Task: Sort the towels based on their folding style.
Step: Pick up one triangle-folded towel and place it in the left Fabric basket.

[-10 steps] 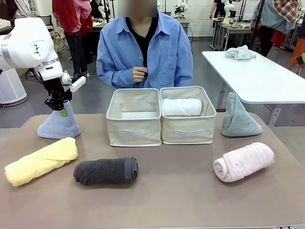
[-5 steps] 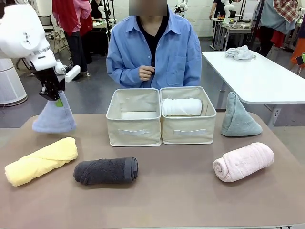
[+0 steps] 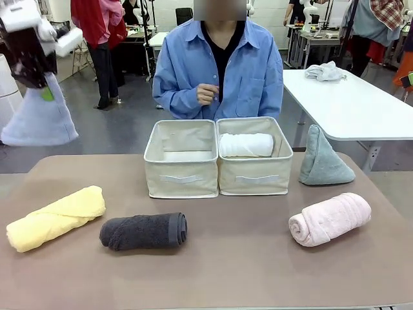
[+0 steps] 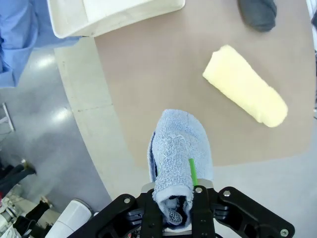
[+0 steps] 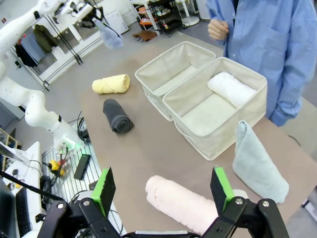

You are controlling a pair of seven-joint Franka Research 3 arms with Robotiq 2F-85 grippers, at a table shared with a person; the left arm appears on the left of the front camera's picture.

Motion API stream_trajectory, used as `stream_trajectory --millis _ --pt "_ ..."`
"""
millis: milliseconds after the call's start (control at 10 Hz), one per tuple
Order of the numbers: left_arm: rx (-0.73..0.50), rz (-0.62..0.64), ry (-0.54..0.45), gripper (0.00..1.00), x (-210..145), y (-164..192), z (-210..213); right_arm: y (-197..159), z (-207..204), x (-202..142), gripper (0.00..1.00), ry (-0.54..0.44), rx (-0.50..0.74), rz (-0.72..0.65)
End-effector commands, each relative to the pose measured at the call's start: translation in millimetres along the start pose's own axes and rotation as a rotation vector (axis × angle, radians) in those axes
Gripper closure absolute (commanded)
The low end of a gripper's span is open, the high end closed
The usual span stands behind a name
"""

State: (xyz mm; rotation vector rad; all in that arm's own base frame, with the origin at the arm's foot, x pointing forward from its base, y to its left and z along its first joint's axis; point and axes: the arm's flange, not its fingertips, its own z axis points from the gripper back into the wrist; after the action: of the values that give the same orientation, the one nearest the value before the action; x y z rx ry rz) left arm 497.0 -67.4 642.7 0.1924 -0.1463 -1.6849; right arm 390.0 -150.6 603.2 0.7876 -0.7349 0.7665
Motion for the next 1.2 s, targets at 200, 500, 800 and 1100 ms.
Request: stream_trajectory --millis 200,500,800,1100 --pt "-0.004 0.000 -0.003 1.00 2.3 -2.7 16.5 0.3 -0.8 0.0 0.00 -0.008 0.008 0.004" --pt "-0.024 0.012 -0.012 0.84 -1.3 -3.2 16.9 0.3 -0.8 0.0 0.00 -0.008 0.008 0.004" --pt "-0.092 0.123 0.009 0.84 -90.0 -157.0 51.6 0.3 -0.8 0.0 0.00 -0.008 0.008 0.004" --pt "-0.097 0.159 -0.005 0.84 -98.8 -165.8 46.3 0.3 -0.8 0.0 0.00 -0.008 0.008 0.004"
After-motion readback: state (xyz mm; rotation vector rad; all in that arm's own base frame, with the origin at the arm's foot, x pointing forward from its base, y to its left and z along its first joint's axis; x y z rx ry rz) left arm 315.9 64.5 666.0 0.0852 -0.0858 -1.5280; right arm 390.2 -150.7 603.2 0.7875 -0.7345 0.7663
